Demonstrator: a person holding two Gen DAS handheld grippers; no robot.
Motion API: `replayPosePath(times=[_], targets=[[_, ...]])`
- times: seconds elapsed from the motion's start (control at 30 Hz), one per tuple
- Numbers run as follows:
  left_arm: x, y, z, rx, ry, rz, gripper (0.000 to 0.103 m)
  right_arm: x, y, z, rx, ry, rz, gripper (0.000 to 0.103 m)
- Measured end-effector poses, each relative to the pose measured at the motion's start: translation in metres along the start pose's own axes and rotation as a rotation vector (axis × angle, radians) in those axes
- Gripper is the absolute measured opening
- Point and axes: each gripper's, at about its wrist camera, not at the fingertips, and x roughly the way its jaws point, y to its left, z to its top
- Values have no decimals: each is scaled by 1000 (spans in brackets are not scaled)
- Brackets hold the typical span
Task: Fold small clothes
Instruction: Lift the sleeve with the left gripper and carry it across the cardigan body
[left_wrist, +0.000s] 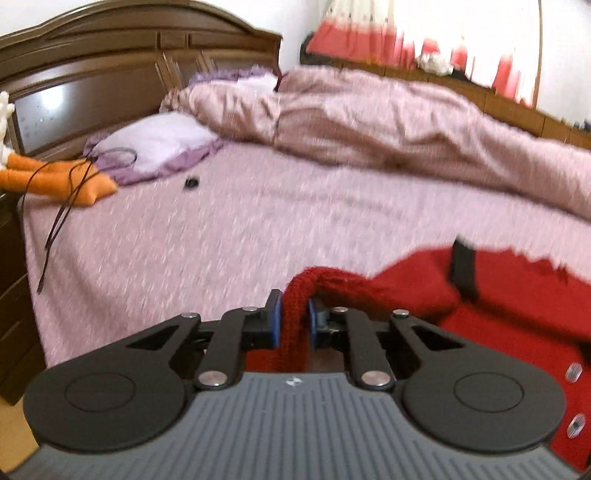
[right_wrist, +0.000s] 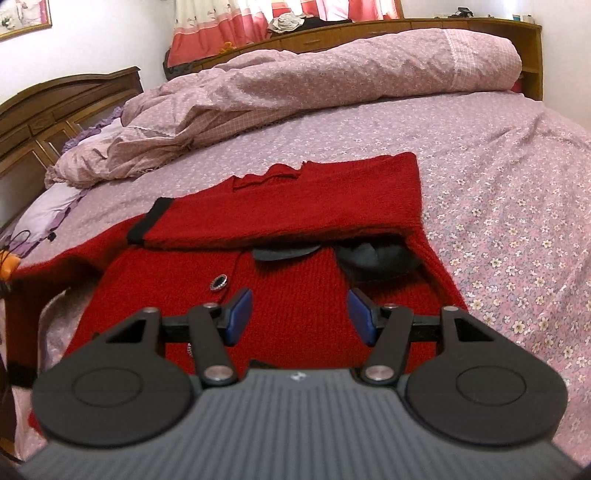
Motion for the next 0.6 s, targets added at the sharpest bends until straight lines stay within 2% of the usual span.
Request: replayPosePath(times=[0.2, 0.33, 0.47, 0.6], targets=[[-14, -26, 45, -11, -103, -95, 16, -3, 4, -1, -32, -16, 9, 59], [-25, -61, 66, 22, -161, -186, 16, -4, 2, -2, -22, -22, 1, 59], [-34, -99, 75, 40, -171, -285, 16, -4, -2, -2, -8, -22, -8, 59], [-35, -139, 70, 66, -157, -354, 16, -4, -7, -4, 8, -22, -18, 59]])
